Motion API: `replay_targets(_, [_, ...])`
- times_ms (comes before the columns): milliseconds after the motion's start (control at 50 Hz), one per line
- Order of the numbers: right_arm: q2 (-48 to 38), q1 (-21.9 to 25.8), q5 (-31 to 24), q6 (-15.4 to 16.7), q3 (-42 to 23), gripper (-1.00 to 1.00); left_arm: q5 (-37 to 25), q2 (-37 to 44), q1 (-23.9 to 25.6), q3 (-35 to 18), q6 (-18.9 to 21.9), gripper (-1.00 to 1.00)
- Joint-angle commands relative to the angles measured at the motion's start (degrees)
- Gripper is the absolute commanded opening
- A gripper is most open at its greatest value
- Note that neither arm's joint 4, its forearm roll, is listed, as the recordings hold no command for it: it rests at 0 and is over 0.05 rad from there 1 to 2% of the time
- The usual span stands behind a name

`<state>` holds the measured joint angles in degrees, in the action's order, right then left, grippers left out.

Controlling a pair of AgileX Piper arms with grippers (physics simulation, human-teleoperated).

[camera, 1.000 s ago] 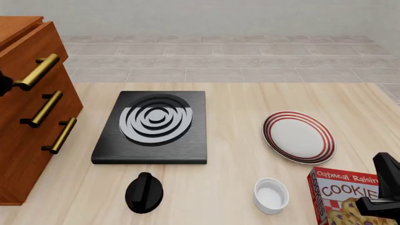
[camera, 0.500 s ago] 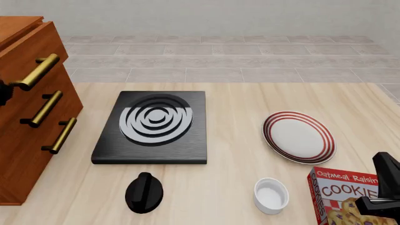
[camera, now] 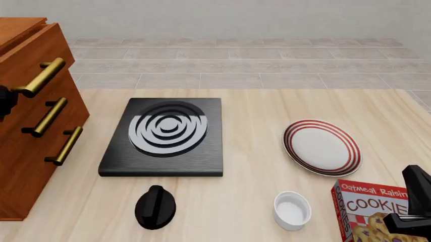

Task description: Pick the akita bowl in the top layer of the wooden cabinet and place it on the plate.

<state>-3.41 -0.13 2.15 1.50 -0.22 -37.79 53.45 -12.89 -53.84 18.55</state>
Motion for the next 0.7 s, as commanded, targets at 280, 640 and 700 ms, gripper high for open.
replay_targets(280, [1.8, -0.1, -1.8, -0.4, 0.0, -1.00, -3.4, -0.5, 6.2, 1.3, -1.7, 1.00])
replay_targets(640, [1.4, -0.1, -1.2, -0.7, 0.0, -1.00, -4.6, -0.9, 10.9, 0.3, -3.3, 1.00])
replay_targets(700, [1.2, -0.1, -1.0, -0.7, 0.0, -1.00, -4.5, -0.9, 11.7, 0.4, -3.2, 1.00])
